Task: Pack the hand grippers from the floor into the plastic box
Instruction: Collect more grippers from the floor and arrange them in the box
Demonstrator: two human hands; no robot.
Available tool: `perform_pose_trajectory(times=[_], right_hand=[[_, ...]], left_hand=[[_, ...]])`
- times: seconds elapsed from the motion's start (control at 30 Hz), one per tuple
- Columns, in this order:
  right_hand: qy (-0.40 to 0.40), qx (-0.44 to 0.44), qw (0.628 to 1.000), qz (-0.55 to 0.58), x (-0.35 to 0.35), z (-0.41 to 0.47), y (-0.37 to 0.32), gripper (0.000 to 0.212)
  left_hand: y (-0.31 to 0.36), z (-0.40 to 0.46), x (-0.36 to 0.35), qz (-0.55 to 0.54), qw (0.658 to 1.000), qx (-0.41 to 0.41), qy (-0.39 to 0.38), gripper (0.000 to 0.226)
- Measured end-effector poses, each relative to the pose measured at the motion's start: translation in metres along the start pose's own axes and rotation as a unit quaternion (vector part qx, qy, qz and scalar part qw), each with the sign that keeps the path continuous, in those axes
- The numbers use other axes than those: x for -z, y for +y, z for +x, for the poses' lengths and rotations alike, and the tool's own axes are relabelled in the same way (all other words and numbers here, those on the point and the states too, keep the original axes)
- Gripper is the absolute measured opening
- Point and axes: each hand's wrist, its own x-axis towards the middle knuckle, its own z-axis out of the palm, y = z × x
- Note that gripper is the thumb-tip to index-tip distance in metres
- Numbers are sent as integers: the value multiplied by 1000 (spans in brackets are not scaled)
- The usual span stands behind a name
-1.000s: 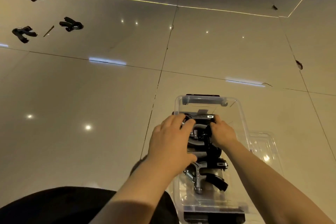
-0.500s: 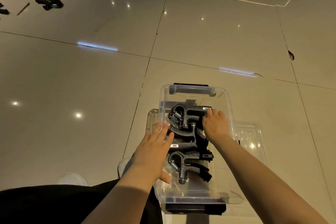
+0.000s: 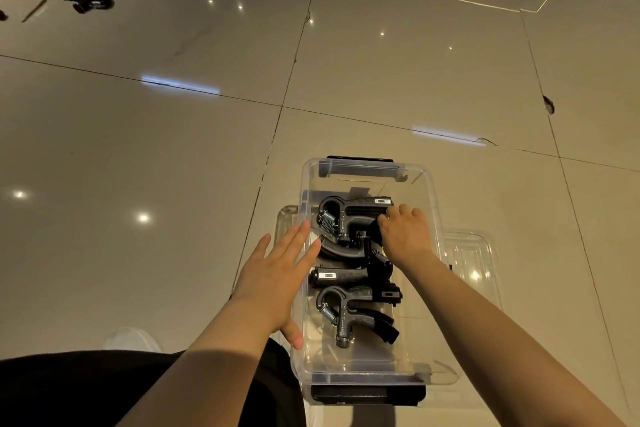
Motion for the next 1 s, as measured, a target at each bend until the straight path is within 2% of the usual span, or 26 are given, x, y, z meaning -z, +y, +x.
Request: perform_pose_trajectory(times=[0.1,0.17,0.3,0.57,0.7,0.77,0.87,1.0], right_hand=[[29,29,994,101,-7,2,0,46],[46,18,987,155,-14,5,-1,62],[16,-14,985,170,-20,13,-6,77],[17,-4,982,189,-14,16,0,69],[104,-47,930,348,-18,-14,-14,51],[75,-38,929,361,-26,-38,-24,51],[-35,-23,949,314,-43,-56,-36,71],[-51,-63,911,404,-45,-52,-43,85]], left_hand=[[0,2,-1,-3,1000,-4,4,140],[-1,2,-2,-7,1000,-5,9,142],[-2,2,-3,-13,1000,-5,12,141],[-1,3,0,1,1000,2,5,141],[-1,2,0,10,1000,4,6,143],[-2,2,-2,8,1000,6,6,143],[-2,2,-2,7,1000,5,1,142],[-2,2,-2,7,1000,8,-1,142]])
